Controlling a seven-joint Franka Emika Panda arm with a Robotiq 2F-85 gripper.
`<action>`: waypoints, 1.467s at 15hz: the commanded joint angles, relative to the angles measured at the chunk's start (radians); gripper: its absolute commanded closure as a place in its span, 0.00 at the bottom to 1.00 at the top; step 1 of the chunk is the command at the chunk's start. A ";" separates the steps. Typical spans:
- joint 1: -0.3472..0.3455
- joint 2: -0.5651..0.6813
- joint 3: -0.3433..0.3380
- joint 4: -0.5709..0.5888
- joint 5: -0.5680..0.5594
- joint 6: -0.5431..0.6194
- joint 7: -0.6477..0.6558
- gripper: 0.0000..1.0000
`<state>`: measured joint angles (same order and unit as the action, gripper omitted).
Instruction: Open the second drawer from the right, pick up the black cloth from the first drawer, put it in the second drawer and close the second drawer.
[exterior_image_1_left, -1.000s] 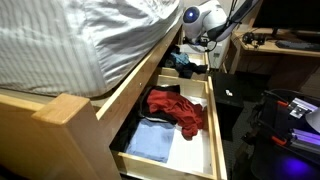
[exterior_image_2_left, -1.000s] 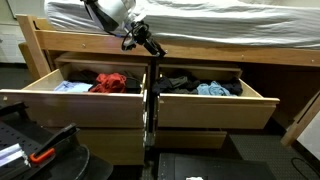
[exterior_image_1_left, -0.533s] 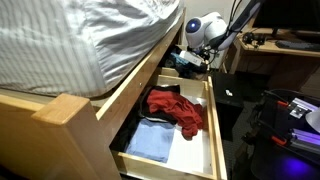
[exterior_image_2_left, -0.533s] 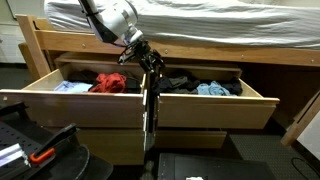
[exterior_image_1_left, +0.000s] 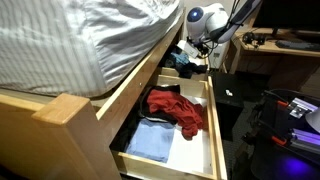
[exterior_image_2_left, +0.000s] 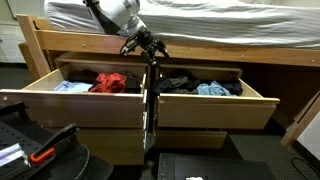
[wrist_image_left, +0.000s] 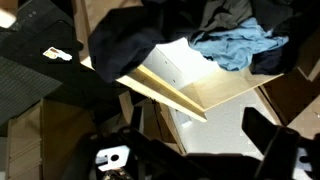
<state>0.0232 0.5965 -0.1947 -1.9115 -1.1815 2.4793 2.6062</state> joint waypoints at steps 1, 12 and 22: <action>0.041 -0.125 -0.157 -0.092 0.125 0.148 -0.002 0.00; -0.025 0.128 -0.333 -0.052 0.421 0.806 -0.008 0.00; -0.450 0.031 0.109 -0.145 0.455 0.877 -0.104 0.00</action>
<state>-0.2341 0.6816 -0.2783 -1.9893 -0.7018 3.3224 2.5280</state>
